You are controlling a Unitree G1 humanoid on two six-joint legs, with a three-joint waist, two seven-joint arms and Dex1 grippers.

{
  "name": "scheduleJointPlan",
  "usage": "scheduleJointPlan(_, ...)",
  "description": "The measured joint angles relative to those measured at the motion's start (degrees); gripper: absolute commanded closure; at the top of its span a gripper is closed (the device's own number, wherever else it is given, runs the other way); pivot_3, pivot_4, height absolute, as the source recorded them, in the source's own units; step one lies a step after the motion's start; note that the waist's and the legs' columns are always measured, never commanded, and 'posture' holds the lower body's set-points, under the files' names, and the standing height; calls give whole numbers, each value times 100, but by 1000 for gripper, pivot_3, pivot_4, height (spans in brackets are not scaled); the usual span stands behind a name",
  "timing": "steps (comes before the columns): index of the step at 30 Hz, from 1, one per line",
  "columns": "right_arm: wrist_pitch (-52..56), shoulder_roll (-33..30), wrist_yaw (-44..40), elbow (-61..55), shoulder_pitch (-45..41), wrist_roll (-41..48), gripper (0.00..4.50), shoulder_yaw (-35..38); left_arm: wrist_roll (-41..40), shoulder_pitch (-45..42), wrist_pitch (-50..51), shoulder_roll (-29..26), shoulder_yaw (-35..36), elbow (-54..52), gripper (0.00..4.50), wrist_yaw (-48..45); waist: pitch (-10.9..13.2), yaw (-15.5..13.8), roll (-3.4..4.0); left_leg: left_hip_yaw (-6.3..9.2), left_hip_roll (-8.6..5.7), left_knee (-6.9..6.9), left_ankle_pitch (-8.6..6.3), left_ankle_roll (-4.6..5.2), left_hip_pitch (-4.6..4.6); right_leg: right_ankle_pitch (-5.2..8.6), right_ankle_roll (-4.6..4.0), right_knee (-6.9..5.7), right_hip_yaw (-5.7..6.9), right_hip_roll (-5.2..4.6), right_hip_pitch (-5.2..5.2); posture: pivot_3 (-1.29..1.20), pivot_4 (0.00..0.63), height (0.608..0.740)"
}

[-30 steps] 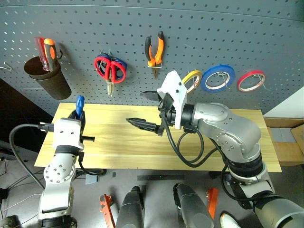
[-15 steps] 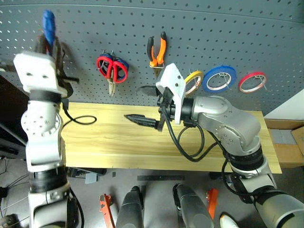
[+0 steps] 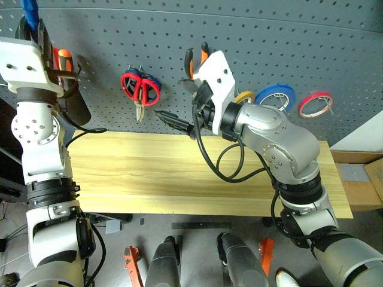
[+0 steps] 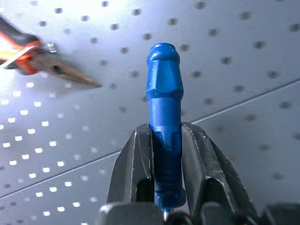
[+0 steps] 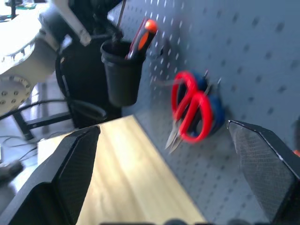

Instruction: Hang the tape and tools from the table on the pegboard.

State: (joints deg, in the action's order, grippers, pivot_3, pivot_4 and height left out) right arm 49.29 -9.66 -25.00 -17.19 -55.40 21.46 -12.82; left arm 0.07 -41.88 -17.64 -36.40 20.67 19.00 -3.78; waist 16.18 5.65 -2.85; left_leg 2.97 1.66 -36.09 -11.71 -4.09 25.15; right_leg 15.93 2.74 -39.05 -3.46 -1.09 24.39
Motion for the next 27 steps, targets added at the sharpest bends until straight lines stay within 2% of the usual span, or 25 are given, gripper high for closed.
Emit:
scheduleJointPlan(12, -84, 72, -133, 63, -47, -2, 0, 16, 169, -357, -906, 114, -140, 1323, 4018, 524, -96, 72, -37, 6, -2, -9, -7, 15, 0, -3, -3, -13, 6, -1, -2, -170, 166, 740)
scheduleJointPlan(19, -101, 23, -250, 63, -47, -7, 0, 7, 233, -329, -960, 199, -143, 1682, 4018, 909, -96, 189, -37, 9, -3, -24, -7, 16, -1, -3, -3, -42, 9, -1, 0, -173, 167, 740)
scheduleJointPlan(27, -106, -14, -335, 63, -48, -16, 0, -38, 147, -245, -960, 398, -146, 1691, 1398, 942, -97, 256, -37, 13, -3, -81, -8, 17, -2, -3, -3, -94, 7, 1, -1, -179, 160, 740)
